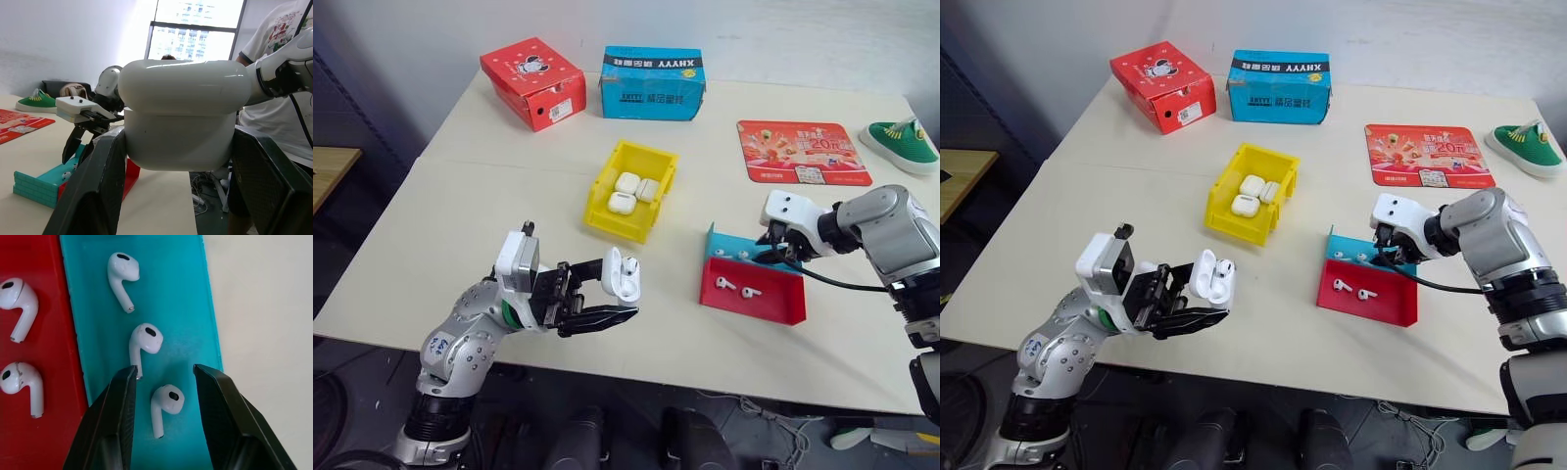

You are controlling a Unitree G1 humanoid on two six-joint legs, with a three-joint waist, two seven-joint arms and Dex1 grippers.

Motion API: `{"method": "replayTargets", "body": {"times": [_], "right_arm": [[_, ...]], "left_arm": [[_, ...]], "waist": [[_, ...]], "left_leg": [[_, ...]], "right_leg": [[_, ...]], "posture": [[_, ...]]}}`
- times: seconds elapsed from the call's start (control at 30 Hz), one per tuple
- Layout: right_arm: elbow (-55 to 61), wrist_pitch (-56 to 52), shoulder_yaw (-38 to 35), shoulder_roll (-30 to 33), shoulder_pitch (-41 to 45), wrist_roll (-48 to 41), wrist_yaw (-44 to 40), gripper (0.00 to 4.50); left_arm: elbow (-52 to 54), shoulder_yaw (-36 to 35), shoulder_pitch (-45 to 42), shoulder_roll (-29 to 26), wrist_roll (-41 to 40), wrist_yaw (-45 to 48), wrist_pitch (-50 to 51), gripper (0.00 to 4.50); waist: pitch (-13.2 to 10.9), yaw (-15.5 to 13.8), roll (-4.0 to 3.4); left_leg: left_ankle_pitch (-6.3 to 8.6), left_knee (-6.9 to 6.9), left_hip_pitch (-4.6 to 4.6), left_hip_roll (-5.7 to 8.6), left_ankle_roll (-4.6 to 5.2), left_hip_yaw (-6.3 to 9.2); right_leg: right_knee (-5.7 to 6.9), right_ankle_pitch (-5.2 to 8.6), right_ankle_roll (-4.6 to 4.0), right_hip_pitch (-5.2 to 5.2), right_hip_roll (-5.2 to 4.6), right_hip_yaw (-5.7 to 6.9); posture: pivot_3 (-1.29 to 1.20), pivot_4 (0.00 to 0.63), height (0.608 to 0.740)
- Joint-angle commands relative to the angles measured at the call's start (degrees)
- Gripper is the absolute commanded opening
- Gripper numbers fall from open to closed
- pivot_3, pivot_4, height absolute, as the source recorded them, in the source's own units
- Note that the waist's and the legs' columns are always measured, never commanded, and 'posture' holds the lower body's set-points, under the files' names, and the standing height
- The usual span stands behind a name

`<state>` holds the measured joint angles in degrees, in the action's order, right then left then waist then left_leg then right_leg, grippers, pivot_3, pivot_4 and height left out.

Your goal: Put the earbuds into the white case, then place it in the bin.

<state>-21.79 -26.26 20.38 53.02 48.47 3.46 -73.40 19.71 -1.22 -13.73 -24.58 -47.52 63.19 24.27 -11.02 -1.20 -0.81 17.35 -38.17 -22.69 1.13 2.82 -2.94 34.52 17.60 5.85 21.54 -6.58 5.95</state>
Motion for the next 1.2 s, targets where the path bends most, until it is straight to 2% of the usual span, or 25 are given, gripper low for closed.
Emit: {"method": "replayTargets", "body": {"times": [0.03, 0.43, 1.1, 1.2], "right_arm": [[-1.9, 1.9, 0.0, 0.6, 1.4, 2.3, -0.9, 1.82], [-7.9, 4.6, -0.3, -2.2, 3.0, 5.0, -1.1, 1.82], [-8.3, 5.0, -0.5, -3.8, 2.4, 6.0, -1.3, 1.82], [-8.0, 4.9, -0.8, -3.8, 2.2, 5.9, -1.4, 1.22]], "left_arm": [[2.7, 0.0, 0.4, 0.2, 0.0, -0.6, -1.0, 2.77], [3.3, 0.7, 0.4, 0.4, 0.4, -1.3, -1.3, 2.77], [3.0, 0.6, -0.2, 0.0, 0.2, -1.5, -1.0, 2.77], [3.1, 0.6, -0.1, 0.0, 0.1, -1.5, -0.9, 2.77]], "waist": [[0.0, 0.0, 0.0], [0.0, 0.2, 0.0], [0.0, 1.3, 0.02], [0.0, 1.3, 0.03]], "left_leg": [[-0.02, 0.0, 0.01, 0.0, -0.01, 0.0], [-0.07, 0.0, 0.19, 0.0, -0.07, -0.03], [-0.11, -0.01, 0.3, -0.02, -0.11, -0.03], [-0.11, -0.01, 0.3, -0.01, -0.11, -0.03]], "right_leg": [[0.0, 0.0, 0.0, 0.0, 0.0, 0.0], [0.12, 0.0, 0.0, -0.06, 0.0, -0.05], [0.22, 0.0, -0.01, -0.11, -0.01, -0.08], [0.22, 0.0, -0.01, -0.11, -0.02, -0.1]], "posture": [[0.0, 0.15, 0.74], [0.0, 0.15, 0.74], [0.0, 0.15, 0.74], [0.0, 0.15, 0.74]]}}
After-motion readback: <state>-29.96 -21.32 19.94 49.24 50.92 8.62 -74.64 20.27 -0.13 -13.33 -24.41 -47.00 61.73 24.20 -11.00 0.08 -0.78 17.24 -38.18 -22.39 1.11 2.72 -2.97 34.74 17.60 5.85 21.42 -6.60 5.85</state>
